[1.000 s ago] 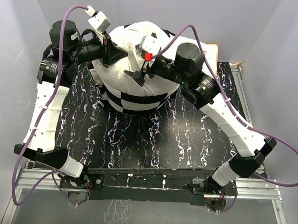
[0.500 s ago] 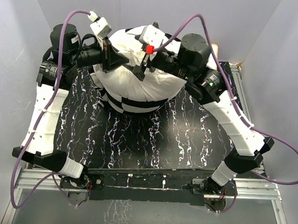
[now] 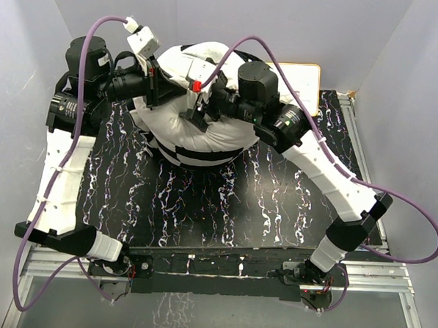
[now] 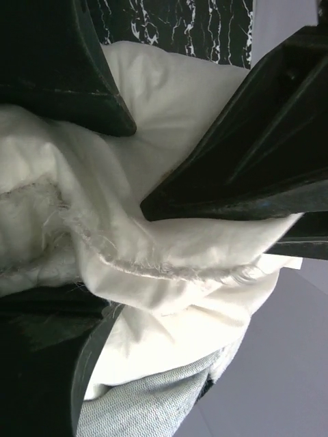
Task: Remove the pillowcase from the pillow
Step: Remove the pillow from the pillowcase.
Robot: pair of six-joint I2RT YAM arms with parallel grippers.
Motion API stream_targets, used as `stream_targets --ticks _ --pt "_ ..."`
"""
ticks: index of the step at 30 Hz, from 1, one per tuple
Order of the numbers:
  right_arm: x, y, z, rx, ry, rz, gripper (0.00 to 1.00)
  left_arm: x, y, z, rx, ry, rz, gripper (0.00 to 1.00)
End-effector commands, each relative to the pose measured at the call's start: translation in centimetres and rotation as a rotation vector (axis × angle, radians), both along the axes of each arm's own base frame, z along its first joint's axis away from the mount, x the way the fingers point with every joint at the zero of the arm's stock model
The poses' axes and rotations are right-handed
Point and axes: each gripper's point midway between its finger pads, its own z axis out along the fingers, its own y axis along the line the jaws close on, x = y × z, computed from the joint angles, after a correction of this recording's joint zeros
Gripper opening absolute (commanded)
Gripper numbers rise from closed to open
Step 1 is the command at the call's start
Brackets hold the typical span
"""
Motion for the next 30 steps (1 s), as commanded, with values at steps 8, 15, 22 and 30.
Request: stream_targets --ticks 8,15,22,30 --pt "3.8 0.0 -2.3 0.209 0.318 -0.134 0.08 -1.1 2.0 9.7 -0.093 -0.333 0.127 0.59" --pt "5.2 -10.5 3.1 0.529 0.317 -0.235 0.08 4.4 6.8 1.2 0.088 -0.214 0.458 0.97" --pt "5.4 -16.9 0.0 0.574 0.330 -0.362 0.08 5.1 10.1 -7.1 0.156 -0.119 0.528 0.95" --pt "3.6 -19.2 -1.0 0.589 0.332 -0.365 0.08 8.2 12.7 -18.4 0.268 0.092 0.388 0.83"
